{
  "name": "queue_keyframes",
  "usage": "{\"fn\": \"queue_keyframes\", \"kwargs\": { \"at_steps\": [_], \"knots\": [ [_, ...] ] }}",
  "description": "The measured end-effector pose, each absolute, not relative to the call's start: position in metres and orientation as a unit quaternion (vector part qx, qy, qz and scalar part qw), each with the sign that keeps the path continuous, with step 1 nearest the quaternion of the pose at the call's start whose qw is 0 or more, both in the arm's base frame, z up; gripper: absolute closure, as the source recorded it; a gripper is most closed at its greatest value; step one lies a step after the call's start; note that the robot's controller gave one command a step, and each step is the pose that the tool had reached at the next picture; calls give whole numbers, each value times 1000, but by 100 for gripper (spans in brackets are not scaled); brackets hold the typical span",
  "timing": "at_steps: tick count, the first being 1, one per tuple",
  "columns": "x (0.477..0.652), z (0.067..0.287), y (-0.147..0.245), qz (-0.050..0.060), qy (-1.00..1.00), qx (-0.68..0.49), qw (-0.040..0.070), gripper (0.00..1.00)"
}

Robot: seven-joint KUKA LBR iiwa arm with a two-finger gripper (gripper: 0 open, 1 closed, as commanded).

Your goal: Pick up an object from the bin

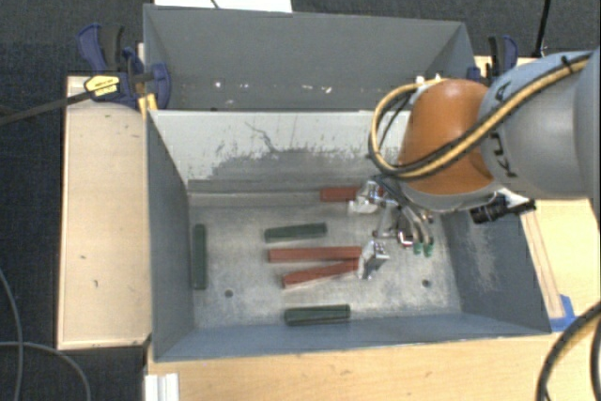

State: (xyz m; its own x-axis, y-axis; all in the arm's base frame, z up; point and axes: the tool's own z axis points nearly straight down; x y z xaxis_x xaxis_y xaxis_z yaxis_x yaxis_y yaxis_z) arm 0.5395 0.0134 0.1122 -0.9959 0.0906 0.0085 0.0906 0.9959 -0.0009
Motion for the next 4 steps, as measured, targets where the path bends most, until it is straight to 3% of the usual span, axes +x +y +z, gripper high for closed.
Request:
{"fn": "queue_keyframes", "kwargs": {
  "at_steps": [1, 2, 3, 4],
  "knots": [
    [522, 75, 15, -2, -1000, -23, -5, 100],
    [522, 75, 15, -2, -1000, -23, -5, 100],
    [533, 200, 3, 0, -999, 49, -1, 100],
    [533, 199, 3, 0, -999, 49, 0, 100]
  ]
}}
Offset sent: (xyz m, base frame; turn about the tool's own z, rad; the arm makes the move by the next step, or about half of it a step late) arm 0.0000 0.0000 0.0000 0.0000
